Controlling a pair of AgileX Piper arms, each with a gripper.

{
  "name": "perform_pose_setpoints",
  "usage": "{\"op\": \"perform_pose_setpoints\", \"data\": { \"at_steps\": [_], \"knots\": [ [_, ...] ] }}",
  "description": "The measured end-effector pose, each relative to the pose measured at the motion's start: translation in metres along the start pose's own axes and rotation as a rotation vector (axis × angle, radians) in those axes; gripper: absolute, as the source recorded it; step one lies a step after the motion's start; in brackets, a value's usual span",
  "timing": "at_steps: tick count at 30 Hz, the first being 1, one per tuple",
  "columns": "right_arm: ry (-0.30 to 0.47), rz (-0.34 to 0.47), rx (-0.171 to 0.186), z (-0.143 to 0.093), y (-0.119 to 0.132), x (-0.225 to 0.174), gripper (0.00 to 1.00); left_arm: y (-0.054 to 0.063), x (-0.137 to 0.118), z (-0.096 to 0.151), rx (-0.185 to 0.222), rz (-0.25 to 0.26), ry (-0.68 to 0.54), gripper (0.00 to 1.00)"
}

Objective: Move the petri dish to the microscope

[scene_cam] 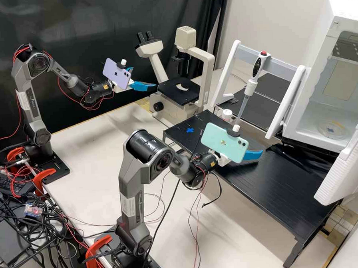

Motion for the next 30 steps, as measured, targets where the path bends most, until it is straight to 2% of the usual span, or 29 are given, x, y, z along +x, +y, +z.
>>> {"op": "perform_pose_setpoints", "data": {
  "at_steps": [12, 15, 19, 23, 25, 30],
  "knots": [
    [-0.006, 0.001, 0.003, 0.003, 0.002, -0.001, 1.00, 0.000, 0.000, 0.000, 0.000, 0.000, 0.000, 1.00],
    [-0.023, 0.004, 0.027, 0.009, 0.003, -0.003, 1.00, 0.000, 0.000, 0.000, 0.000, 0.000, 0.000, 1.00],
    [-0.040, 0.002, 0.042, 0.025, 0.011, -0.008, 1.00, 0.000, 0.000, 0.000, 0.000, 0.000, 0.000, 1.00],
    [-0.060, 0.056, 0.092, 0.042, 0.026, -0.015, 1.00, 0.000, 0.000, 0.000, 0.000, 0.000, 0.000, 1.00],
    [-0.071, 0.071, 0.101, 0.050, 0.035, -0.017, 1.00, 0.000, 0.000, 0.000, 0.000, 0.000, 0.000, 1.00],
    [-0.111, 0.171, 0.159, 0.070, 0.065, -0.018, 1.00, 0.000, 0.000, 0.000, 0.000, 0.000, 0.000, 1.00]
  ]
}}
